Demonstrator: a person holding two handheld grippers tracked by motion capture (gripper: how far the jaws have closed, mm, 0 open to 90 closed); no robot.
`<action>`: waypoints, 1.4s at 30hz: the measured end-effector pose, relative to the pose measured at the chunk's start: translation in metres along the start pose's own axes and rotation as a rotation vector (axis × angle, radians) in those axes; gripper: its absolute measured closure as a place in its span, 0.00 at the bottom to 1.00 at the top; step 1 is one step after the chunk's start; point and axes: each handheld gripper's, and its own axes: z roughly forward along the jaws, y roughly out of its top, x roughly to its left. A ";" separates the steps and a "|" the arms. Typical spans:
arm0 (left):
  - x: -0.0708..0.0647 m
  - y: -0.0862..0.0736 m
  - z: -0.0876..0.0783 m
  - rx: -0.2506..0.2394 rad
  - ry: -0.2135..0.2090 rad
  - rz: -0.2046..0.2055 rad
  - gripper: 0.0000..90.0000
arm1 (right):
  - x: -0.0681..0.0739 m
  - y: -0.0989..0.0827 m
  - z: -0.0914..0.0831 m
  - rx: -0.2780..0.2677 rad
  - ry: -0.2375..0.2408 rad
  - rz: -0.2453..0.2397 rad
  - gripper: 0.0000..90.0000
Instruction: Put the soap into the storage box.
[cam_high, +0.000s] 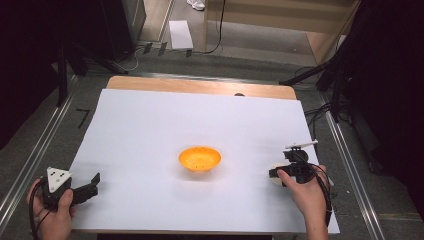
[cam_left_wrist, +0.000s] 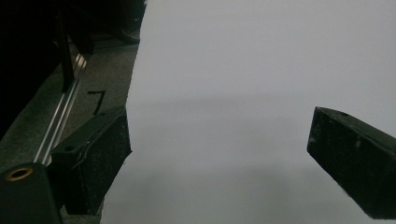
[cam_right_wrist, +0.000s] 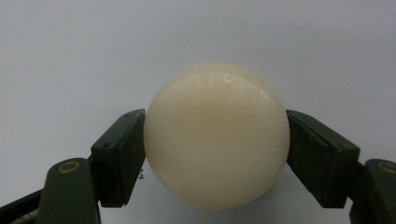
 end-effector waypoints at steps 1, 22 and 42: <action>0.000 0.000 0.000 0.002 -0.001 0.000 0.07 | 0.000 0.000 0.000 -0.001 -0.004 -0.001 0.28; 0.001 0.000 0.000 0.000 -0.004 -0.005 0.07 | 0.014 0.003 -0.021 -0.022 0.011 -0.027 0.28; 0.001 0.000 -0.001 -0.008 -0.007 -0.010 0.08 | 0.055 0.020 -0.025 -0.018 0.027 -0.075 0.28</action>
